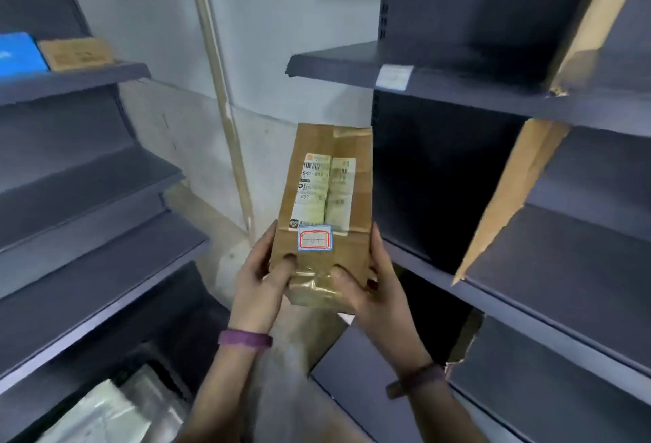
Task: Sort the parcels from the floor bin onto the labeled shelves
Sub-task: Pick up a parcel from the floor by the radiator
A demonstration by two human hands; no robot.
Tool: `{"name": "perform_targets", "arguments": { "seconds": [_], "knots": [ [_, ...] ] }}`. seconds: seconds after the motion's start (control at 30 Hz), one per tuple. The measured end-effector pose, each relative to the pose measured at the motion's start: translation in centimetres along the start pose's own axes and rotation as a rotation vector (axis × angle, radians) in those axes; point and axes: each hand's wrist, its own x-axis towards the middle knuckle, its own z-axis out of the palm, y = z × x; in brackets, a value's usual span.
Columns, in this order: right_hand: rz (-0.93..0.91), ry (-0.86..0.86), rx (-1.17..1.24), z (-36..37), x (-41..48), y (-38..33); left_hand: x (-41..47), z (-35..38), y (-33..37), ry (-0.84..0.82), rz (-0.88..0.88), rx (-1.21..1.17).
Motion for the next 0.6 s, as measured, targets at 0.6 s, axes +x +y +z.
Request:
{"name": "perform_targets", "arguments": {
  "seconds": [0.6],
  "knots": [
    [0.070,0.520,-0.131,1.8,7.3,0.1,15.5,4.0,-1.6,-0.692,-0.049,-0.098]
  ]
}}
